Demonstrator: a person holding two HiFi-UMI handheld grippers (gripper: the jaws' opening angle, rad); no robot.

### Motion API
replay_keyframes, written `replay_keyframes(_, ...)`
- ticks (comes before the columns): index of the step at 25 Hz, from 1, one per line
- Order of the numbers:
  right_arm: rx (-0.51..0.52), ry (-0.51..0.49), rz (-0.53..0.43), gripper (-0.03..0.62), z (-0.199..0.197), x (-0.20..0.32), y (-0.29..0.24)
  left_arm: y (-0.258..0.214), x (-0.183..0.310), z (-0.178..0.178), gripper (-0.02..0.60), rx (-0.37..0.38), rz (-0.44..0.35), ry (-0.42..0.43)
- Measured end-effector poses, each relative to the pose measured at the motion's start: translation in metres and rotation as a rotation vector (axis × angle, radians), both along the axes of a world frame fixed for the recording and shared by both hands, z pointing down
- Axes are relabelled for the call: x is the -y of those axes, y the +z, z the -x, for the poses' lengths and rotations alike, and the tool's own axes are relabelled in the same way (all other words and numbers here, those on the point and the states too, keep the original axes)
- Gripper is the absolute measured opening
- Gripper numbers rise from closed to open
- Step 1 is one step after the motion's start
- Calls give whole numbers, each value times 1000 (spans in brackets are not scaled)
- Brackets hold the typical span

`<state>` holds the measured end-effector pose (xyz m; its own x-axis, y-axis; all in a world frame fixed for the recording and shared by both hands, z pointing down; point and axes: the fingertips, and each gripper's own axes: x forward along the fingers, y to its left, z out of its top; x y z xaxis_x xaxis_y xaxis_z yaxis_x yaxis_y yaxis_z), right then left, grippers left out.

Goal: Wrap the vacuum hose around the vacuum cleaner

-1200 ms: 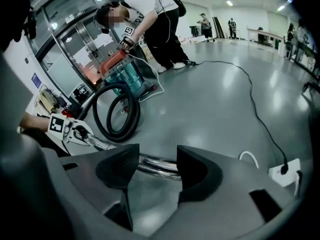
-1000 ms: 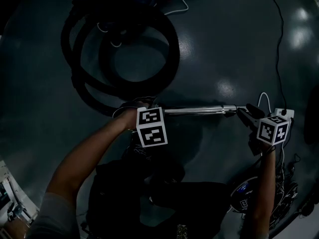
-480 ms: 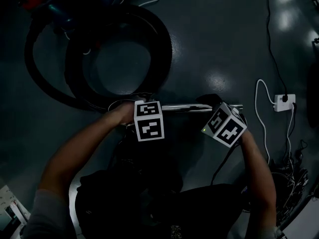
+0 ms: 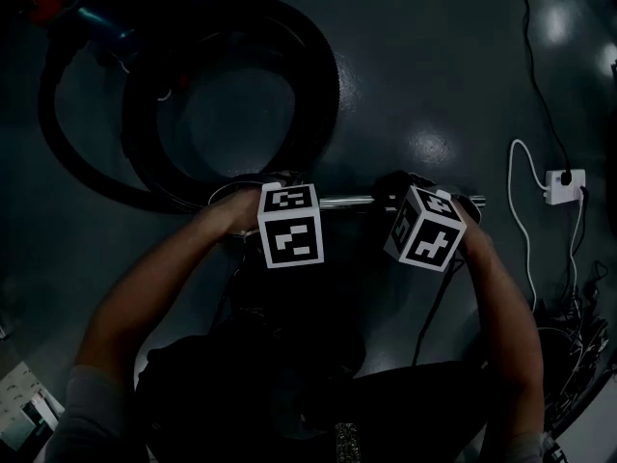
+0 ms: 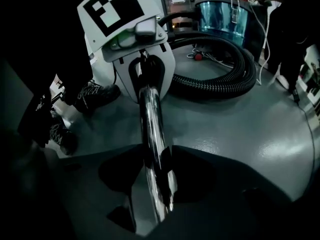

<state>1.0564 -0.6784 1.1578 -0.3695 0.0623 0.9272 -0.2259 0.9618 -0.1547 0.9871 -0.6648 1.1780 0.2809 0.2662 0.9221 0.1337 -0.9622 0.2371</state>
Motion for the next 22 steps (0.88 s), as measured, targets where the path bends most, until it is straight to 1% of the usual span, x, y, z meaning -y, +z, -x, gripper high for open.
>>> replay_keyframes(2, 9, -8, -1, 178, 3, -1, -1, -1, 1, 4, 150, 17, -2, -2)
replay_keyframes(5, 35, -18, -8, 172, 10, -3, -4, -5, 1, 13, 150, 64, 29, -11)
replay_keyframes(7, 47, -28, -12, 169, 14, -5, -6, -8, 1, 17, 150, 78, 29, -22)
replay_keyframes(11, 56, -42, -25, 165, 16, -9, -8, -12, 0, 21, 152, 72, 17, -40)
replay_keyframes(13, 52, -56, -29, 163, 14, -14, -10, -17, -3, 21, 155, 67, 37, -50)
replay_keyframes(15, 43, -76, -31, 160, 11, -21, -13, -22, -8, 21, 160, 62, 75, -58)
replay_keyframes(18, 18, -86, -32, 160, 3, -27, -13, -28, -10, 24, 164, 34, 99, -80)
replay_keyframes(20, 11, -74, -36, 158, -3, -26, -12, -31, -8, 25, 176, 7, 100, -104)
replay_keyframes(22, 7, -73, -45, 158, -4, -24, -10, -33, -4, 25, 176, -6, 89, -110)
